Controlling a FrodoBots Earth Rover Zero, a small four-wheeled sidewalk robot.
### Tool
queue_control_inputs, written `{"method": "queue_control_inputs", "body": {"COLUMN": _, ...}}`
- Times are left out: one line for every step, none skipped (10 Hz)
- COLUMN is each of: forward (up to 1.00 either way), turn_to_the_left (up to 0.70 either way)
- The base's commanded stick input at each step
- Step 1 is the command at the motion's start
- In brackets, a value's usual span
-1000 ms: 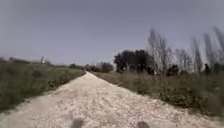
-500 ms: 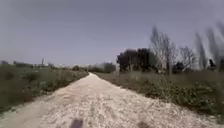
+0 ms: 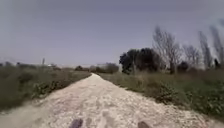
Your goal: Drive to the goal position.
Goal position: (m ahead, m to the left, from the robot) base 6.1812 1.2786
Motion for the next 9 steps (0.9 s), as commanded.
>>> {"method": "queue_control_inputs", "body": {"forward": 0.7, "turn_to_the_left": 0.35}}
{"method": "queue_control_inputs", "body": {"forward": 0.7, "turn_to_the_left": 0.35}}
{"method": "queue_control_inputs", "body": {"forward": 0.7, "turn_to_the_left": 0.32}}
{"method": "queue_control_inputs", "body": {"forward": 0.7, "turn_to_the_left": 0.24}}
{"method": "queue_control_inputs", "body": {"forward": 0.7, "turn_to_the_left": 0.0}}
{"method": "queue_control_inputs", "body": {"forward": 0.7, "turn_to_the_left": 0.0}}
{"method": "queue_control_inputs", "body": {"forward": 0.7, "turn_to_the_left": 0.0}}
{"method": "queue_control_inputs", "body": {"forward": 0.7, "turn_to_the_left": 0.0}}
{"method": "queue_control_inputs", "body": {"forward": 0.7, "turn_to_the_left": 0.0}}
